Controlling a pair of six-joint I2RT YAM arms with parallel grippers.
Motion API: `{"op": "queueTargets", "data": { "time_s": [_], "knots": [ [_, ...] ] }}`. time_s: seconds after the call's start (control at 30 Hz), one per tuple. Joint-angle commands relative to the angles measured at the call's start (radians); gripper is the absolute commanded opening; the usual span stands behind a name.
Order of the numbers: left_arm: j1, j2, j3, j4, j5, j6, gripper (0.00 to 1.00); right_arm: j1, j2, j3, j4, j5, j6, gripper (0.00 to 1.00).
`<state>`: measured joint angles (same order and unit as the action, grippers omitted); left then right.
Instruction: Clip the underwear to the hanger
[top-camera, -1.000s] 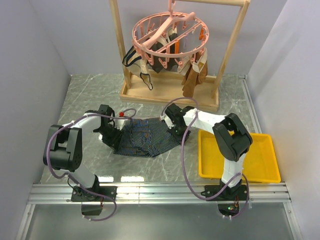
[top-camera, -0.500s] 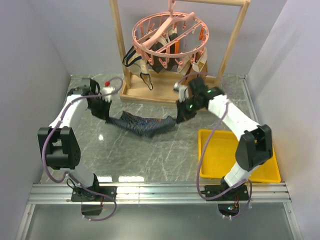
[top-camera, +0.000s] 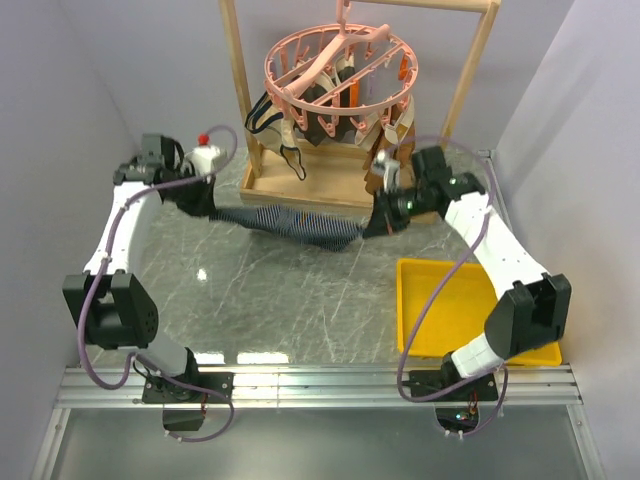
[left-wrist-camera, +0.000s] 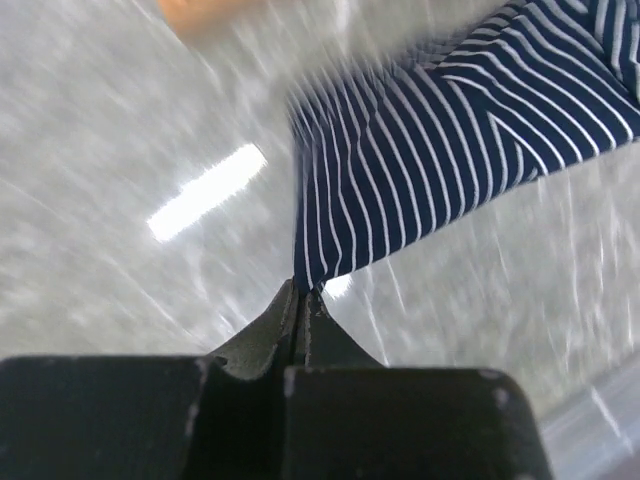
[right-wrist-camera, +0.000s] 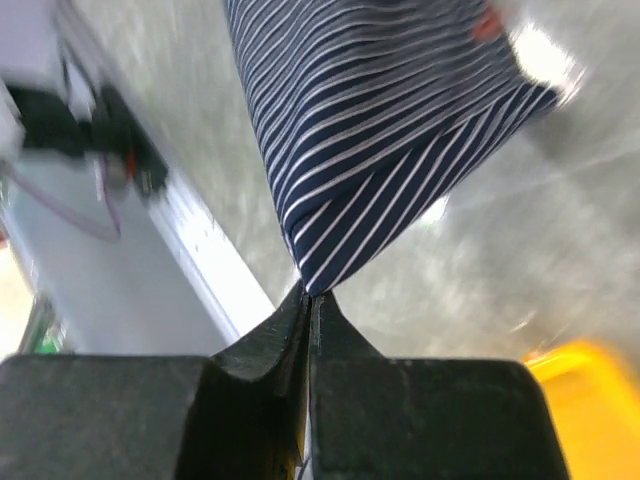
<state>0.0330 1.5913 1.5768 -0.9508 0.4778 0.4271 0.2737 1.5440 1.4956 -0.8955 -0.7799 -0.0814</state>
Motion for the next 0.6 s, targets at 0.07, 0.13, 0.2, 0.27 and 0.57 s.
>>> {"op": "queueTargets", "data": {
  "time_s": [0.07, 0.13, 0.2, 0.27, 0.57],
  "knots": [
    [-0.001, -0.112, -0.291, -0.161, 0.028, 0.21, 0.0, 0.111, -0.105, -0.248, -0.129, 0.039, -0.15, 0.0],
    [-0.001, -0.129, -0.395, -0.19, -0.001, 0.263, 0.0, 0.175, -0.122, -0.308, -0.158, 0.114, -0.208, 0.0],
    [0.002, -0.142, -0.461, -0.219, -0.031, 0.318, 0.0, 0.255, -0.127, -0.336, -0.187, 0.158, -0.245, 0.0],
    [0.001, -0.139, -0.474, -0.242, -0.039, 0.348, 0.0, 0.285, -0.113, -0.342, -0.218, 0.165, -0.265, 0.0],
    [0.001, -0.027, -0.183, -0.155, 0.089, 0.152, 0.01, 0.196, 0.024, -0.022, -0.183, 0.232, -0.196, 0.0]
  ]
}}
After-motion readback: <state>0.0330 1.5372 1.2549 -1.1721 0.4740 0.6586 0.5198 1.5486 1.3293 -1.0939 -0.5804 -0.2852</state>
